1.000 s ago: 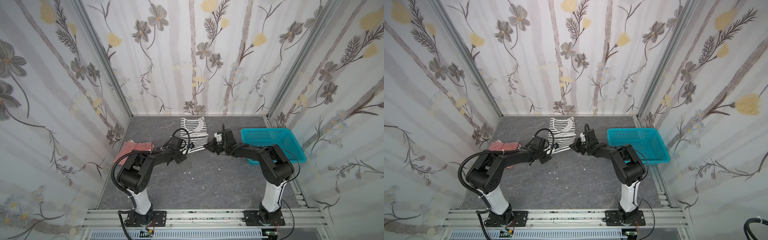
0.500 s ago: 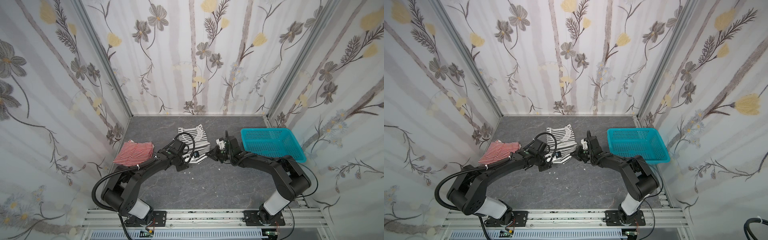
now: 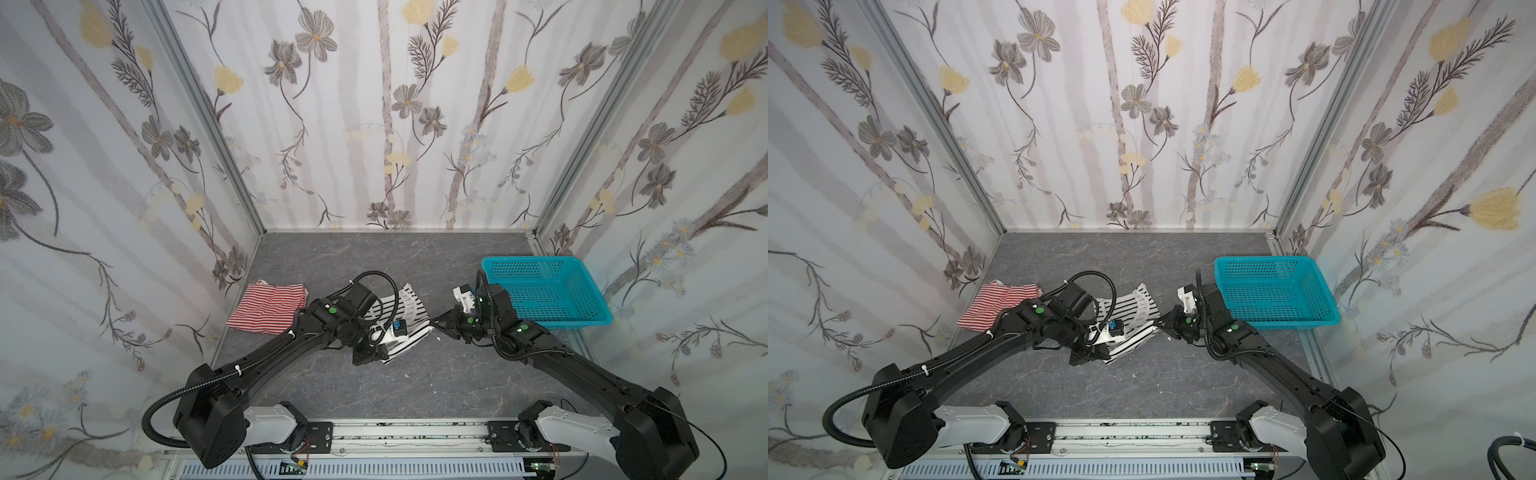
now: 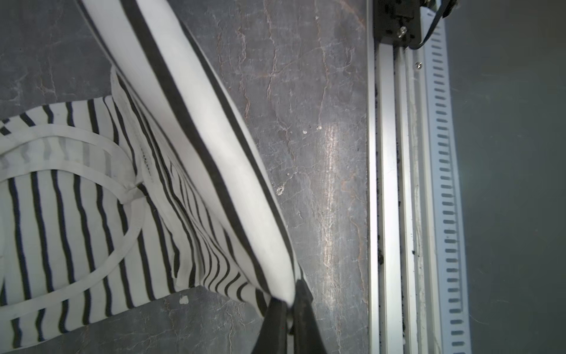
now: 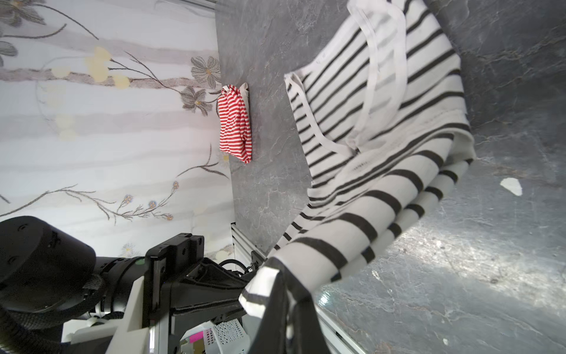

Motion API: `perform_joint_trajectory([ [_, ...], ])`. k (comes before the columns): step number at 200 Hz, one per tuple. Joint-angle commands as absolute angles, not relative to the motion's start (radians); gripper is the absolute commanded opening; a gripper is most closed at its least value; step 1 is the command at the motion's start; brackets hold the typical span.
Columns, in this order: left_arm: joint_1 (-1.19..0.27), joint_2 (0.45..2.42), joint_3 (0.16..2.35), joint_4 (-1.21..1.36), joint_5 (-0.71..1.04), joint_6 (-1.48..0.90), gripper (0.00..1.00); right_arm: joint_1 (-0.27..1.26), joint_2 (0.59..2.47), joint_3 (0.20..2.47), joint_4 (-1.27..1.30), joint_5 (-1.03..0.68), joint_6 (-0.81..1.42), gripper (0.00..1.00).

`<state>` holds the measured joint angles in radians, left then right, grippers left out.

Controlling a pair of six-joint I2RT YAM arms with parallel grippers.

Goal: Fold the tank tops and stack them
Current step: 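Lift the folded tank top with both grippers and fold it over again, then raise both grippers above the folded striped tank top, adjusting its corner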

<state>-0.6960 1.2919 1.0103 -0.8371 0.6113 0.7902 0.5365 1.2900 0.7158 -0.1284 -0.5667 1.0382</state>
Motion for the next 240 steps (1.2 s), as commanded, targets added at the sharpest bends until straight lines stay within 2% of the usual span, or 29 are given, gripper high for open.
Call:
perform_joint_trajectory([
  [1, -0.676, 1.285, 1.05, -0.929, 0.722, 0.839, 0.0, 0.531, 1.307, 0.797, -0.2, -0.59, 1.035, 0.0],
  [36, -0.493, 1.389, 1.138, -0.942, 0.821, 0.934, 0.0, 0.497, 1.483, 0.946, -0.192, -0.644, 1.038, 0.0],
  [80, -0.315, 1.748, 1.284, -0.975, 0.844, 1.063, 0.0, 0.445, 1.849, 1.187, -0.178, -0.724, 0.994, 0.0],
  [124, -0.239, 2.0, 1.495, -1.017, 0.853, 1.079, 0.0, 0.415, 2.153, 1.429, -0.149, -0.762, 1.012, 0.01],
  [148, -0.229, 2.068, 1.544, -1.023, 0.82, 1.074, 0.0, 0.413, 2.252, 1.503, -0.141, -0.768, 1.022, 0.07],
  [177, -0.205, 2.121, 1.584, -1.022, 0.797, 1.046, 0.0, 0.41, 2.294, 1.562, -0.131, -0.751, 0.997, 0.34],
  [194, -0.189, 2.13, 1.591, -1.019, 0.786, 1.034, 0.0, 0.41, 2.266, 1.566, -0.144, -0.702, 0.961, 0.41],
  [214, -0.177, 2.145, 1.608, -1.013, 0.755, 1.007, 0.09, 0.414, 2.211, 1.549, -0.183, -0.631, 0.905, 0.42],
  [228, -0.169, 2.152, 1.628, -1.006, 0.739, 0.97, 0.28, 0.43, 2.174, 1.532, -0.218, -0.565, 0.861, 0.41],
  [240, -0.161, 2.143, 1.633, -0.994, 0.732, 0.937, 0.35, 0.449, 2.158, 1.533, -0.273, -0.508, 0.818, 0.37],
])
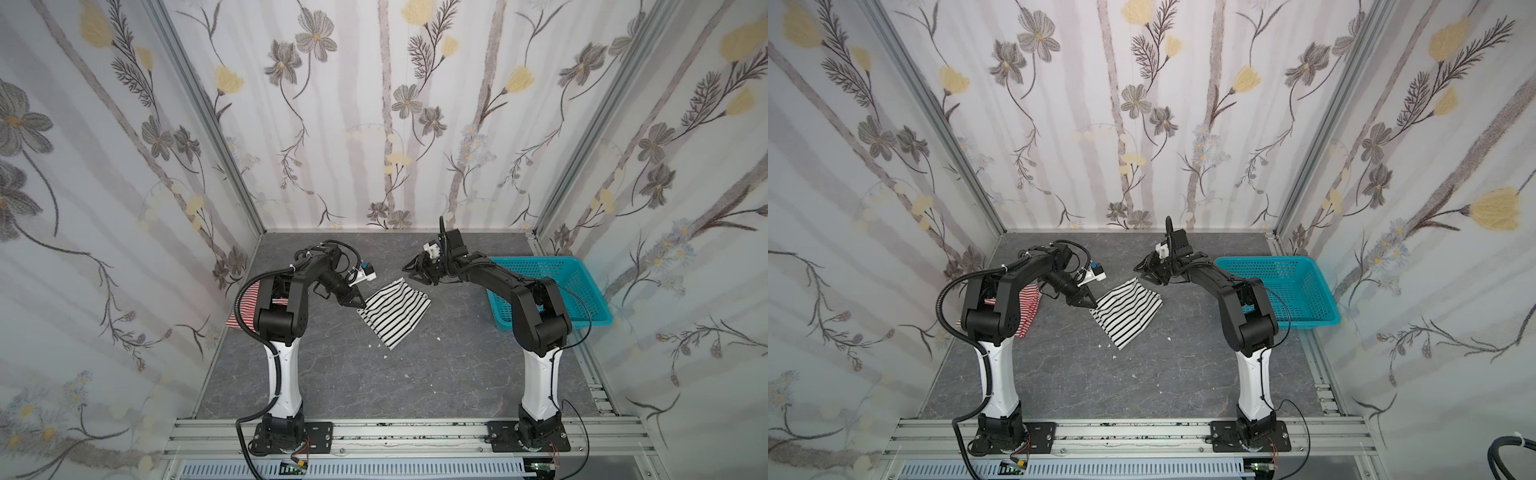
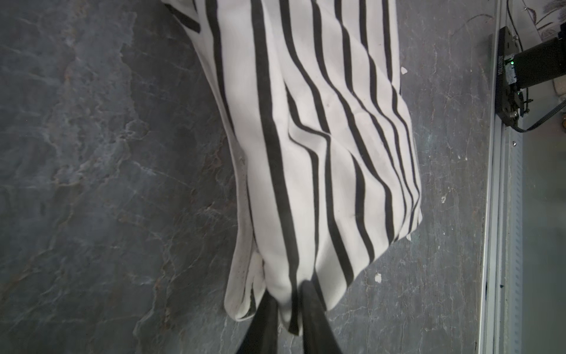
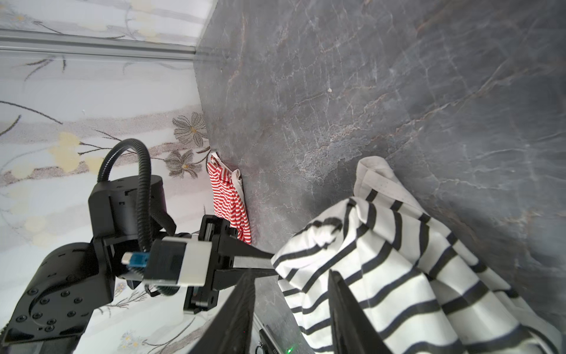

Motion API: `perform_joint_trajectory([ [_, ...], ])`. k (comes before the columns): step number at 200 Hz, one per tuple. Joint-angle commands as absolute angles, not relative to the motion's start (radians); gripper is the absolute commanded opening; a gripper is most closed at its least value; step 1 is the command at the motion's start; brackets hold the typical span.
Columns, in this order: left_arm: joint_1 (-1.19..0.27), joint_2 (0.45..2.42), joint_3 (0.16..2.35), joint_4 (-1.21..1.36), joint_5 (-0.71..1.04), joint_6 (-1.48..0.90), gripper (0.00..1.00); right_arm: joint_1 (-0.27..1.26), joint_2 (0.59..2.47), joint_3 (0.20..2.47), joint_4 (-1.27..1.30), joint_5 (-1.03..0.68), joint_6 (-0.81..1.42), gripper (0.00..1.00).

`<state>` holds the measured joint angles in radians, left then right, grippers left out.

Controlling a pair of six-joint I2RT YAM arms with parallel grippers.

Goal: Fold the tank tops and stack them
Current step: 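Raise both grippers above the folded striped tank top, adjusting its corner, then grasp opposite edges of the striped bundle with the left and right grippers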

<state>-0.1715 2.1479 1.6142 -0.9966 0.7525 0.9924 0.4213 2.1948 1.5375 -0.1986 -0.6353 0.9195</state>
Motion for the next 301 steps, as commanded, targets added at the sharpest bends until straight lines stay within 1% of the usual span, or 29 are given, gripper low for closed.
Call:
perform_joint_trajectory([
  [1, -0.16, 2.141, 1.633, -0.992, 0.731, 0.935, 0.35, 0.451, 2.157, 1.533, -0.277, -0.504, 0.814, 0.36],
  [19, -0.158, 2.095, 1.608, -0.944, 0.711, 0.876, 0.43, 0.481, 2.159, 1.535, -0.319, -0.459, 0.761, 0.25],
  [26, -0.159, 2.071, 1.593, -0.922, 0.711, 0.853, 0.44, 0.49, 2.167, 1.538, -0.33, -0.446, 0.75, 0.21],
  [48, -0.195, 2.001, 1.543, -0.879, 0.748, 0.809, 0.43, 0.508, 2.215, 1.55, -0.337, -0.427, 0.742, 0.09],
  [71, -0.266, 1.965, 1.494, -0.815, 0.752, 0.759, 0.4, 0.515, 2.279, 1.583, -0.338, -0.423, 0.733, 0.06],
  [109, -0.323, 2.005, 1.44, -0.712, 0.711, 0.708, 0.36, 0.513, 2.367, 1.651, -0.323, -0.455, 0.748, 0.05],
  [135, -0.311, 2.038, 1.397, -0.664, 0.649, 0.702, 0.35, 0.512, 2.403, 1.678, -0.275, -0.502, 0.778, 0.05],
  [179, -0.291, 2.022, 1.319, -0.638, 0.625, 0.718, 0.35, 0.499, 2.449, 1.689, -0.188, -0.575, 0.834, 0.05],
  [215, -0.262, 2.022, 1.301, -0.621, 0.63, 0.704, 0.35, 0.486, 2.487, 1.661, -0.085, -0.629, 0.905, 0.06],
  [233, -0.242, 2.021, 1.301, -0.61, 0.624, 0.694, 0.35, 0.475, 2.467, 1.587, 0.037, -0.65, 0.953, 0.07],
  [260, -0.207, 2.016, 1.301, -0.6, 0.606, 0.669, 0.35, 0.475, 2.398, 1.514, 0.073, -0.642, 0.94, 0.11],
  [279, -0.205, 1.976, 1.306, -0.6, 0.611, 0.666, 0.37, 0.495, 2.288, 1.43, 0.081, -0.615, 0.919, 0.2],
  [301, -0.21, 1.946, 1.343, -0.602, 0.64, 0.64, 0.4, 0.516, 2.195, 1.359, 0.071, -0.59, 0.913, 0.24],
])
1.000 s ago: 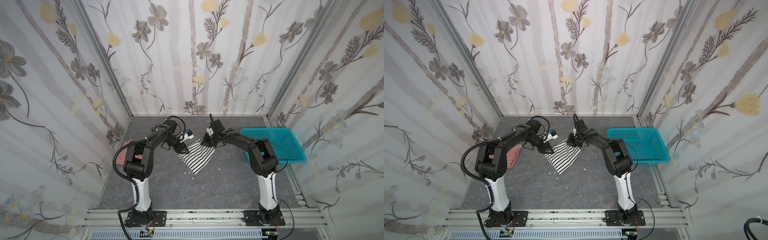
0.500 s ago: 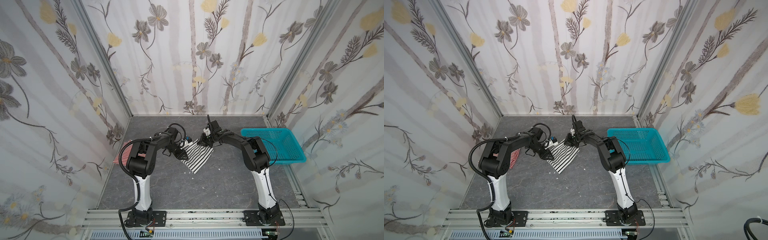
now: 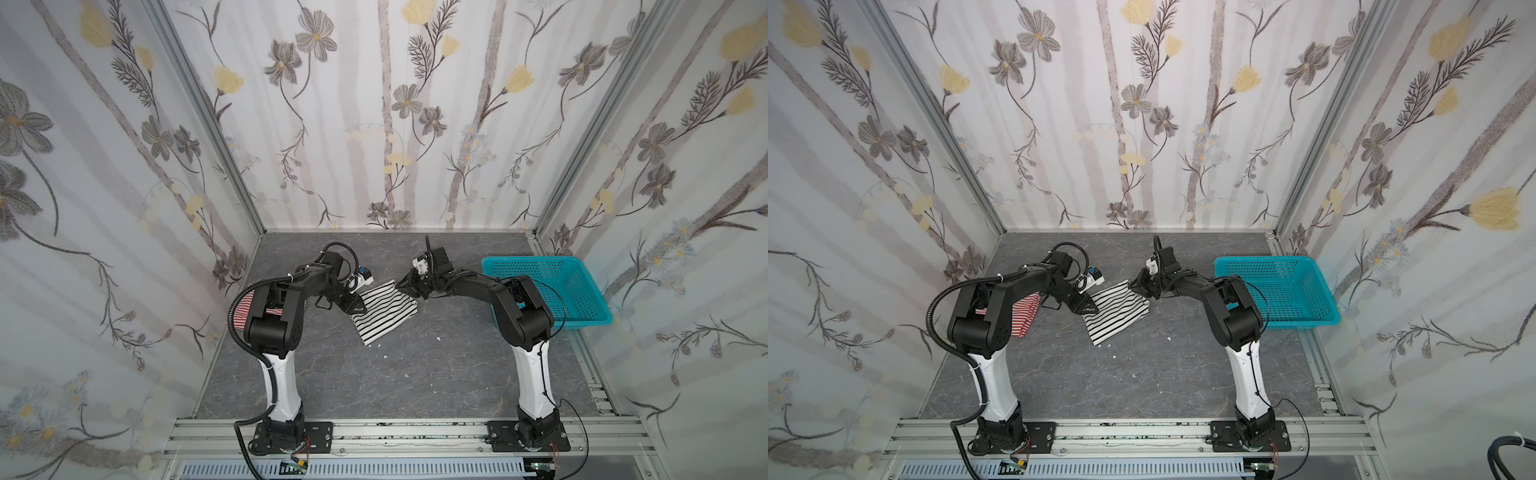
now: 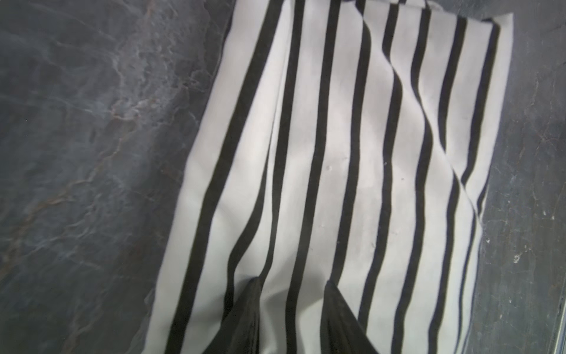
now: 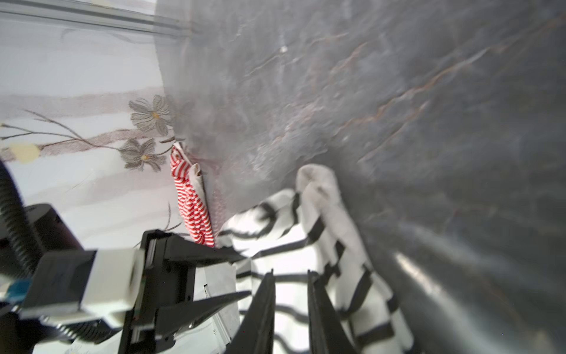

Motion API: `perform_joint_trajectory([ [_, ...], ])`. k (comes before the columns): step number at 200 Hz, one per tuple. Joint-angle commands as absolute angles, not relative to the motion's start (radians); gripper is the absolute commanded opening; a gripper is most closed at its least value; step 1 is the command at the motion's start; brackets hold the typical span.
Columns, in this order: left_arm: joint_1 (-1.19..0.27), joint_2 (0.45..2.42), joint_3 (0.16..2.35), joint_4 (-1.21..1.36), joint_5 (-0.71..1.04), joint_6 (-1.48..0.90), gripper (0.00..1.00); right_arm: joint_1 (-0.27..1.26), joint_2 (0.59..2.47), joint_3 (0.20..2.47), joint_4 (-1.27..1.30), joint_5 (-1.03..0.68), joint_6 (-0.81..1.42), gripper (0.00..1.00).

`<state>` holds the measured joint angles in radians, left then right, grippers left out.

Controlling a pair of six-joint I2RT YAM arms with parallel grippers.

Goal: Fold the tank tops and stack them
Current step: 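Grasp opposite edges of the striped bundle with the left and right grippers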

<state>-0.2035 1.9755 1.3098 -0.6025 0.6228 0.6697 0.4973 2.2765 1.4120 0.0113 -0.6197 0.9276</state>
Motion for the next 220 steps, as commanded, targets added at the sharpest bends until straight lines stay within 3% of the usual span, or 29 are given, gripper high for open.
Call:
perform_joint_trajectory([
  [1, -0.21, 1.945, 1.345, -0.602, 0.641, 0.639, 0.4, 0.517, 2.193, 1.355, 0.071, -0.59, 0.913, 0.24],
  [123, -0.332, 2.247, 1.779, -0.604, 0.64, 0.525, 0.42, 0.571, 2.127, 1.088, 0.244, -0.59, 0.971, 0.24],
  [220, -0.337, 2.365, 1.883, -0.596, 0.47, 0.51, 0.41, 0.569, 2.142, 1.007, 0.357, -0.609, 1.004, 0.23],
])
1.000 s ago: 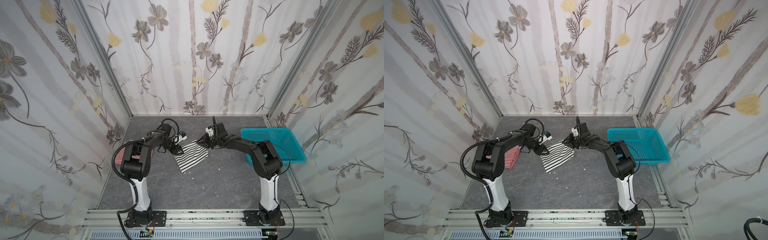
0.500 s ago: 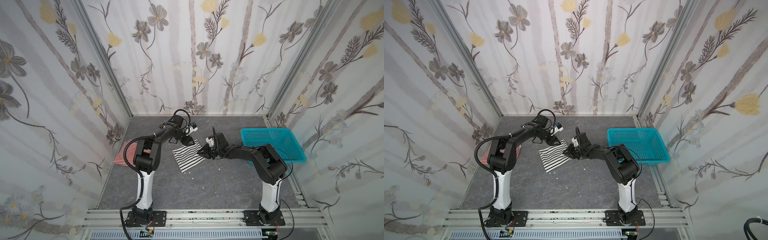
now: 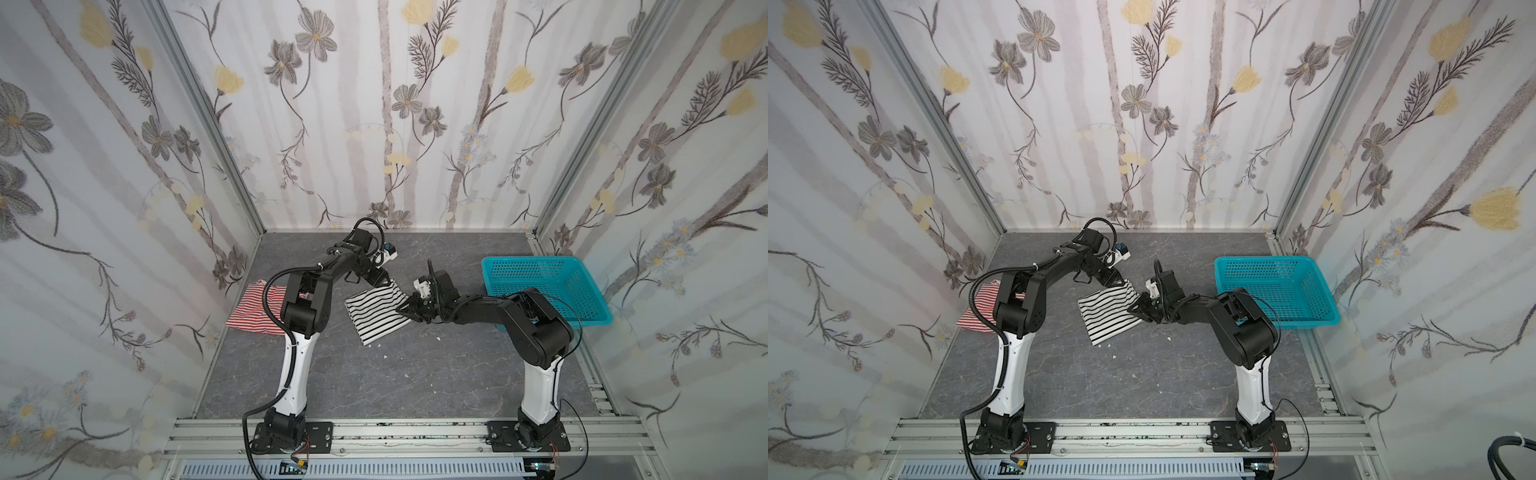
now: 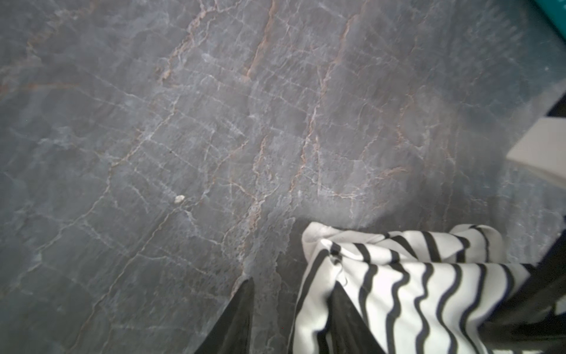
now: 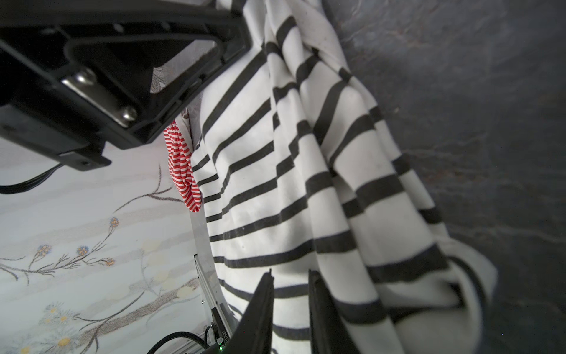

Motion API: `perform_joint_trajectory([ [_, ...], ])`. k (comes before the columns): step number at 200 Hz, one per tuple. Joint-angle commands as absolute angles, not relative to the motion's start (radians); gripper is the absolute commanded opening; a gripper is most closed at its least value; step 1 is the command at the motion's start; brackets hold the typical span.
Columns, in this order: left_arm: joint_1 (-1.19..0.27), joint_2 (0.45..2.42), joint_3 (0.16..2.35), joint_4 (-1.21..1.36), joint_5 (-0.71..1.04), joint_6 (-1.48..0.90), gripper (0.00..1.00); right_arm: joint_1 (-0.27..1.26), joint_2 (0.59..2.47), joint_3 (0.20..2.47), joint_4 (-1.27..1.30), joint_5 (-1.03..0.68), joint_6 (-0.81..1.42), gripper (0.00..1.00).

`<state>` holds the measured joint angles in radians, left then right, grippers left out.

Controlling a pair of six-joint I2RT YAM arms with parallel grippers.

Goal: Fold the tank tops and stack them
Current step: 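Grasp opposite edges of the striped bundle with the left and right grippers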

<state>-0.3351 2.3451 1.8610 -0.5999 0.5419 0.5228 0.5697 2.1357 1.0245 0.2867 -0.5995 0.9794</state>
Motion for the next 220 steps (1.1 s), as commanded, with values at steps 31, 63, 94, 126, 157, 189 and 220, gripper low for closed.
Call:
perform_joint_trajectory([
  [31, -0.339, 2.373, 1.885, -0.588, 0.433, 0.509, 0.41, 0.57, 2.141, 0.975, 0.397, -0.612, 1.02, 0.23],
  [63, -0.342, 2.352, 1.869, -0.578, 0.401, 0.5, 0.42, 0.573, 2.132, 0.962, 0.432, -0.63, 1.034, 0.23],
  [94, -0.339, 2.223, 1.777, -0.554, 0.414, 0.487, 0.44, 0.572, 2.077, 0.993, 0.385, -0.625, 1.013, 0.24],
  [126, -0.337, 2.055, 1.618, -0.523, 0.417, 0.485, 0.45, 0.568, 2.05, 1.027, 0.341, -0.611, 0.996, 0.25],
  [157, -0.334, 1.937, 1.443, -0.508, 0.401, 0.524, 0.45, 0.555, 2.091, 1.045, 0.345, -0.618, 0.991, 0.25],
  [189, -0.296, 1.865, 1.287, -0.479, 0.4, 0.551, 0.43, 0.546, 2.127, 1.034, 0.395, -0.631, 0.998, 0.25],
  [220, -0.235, 1.832, 1.173, -0.407, 0.385, 0.555, 0.43, 0.555, 2.14, 1.018, 0.43, -0.642, 1.011, 0.25],
])
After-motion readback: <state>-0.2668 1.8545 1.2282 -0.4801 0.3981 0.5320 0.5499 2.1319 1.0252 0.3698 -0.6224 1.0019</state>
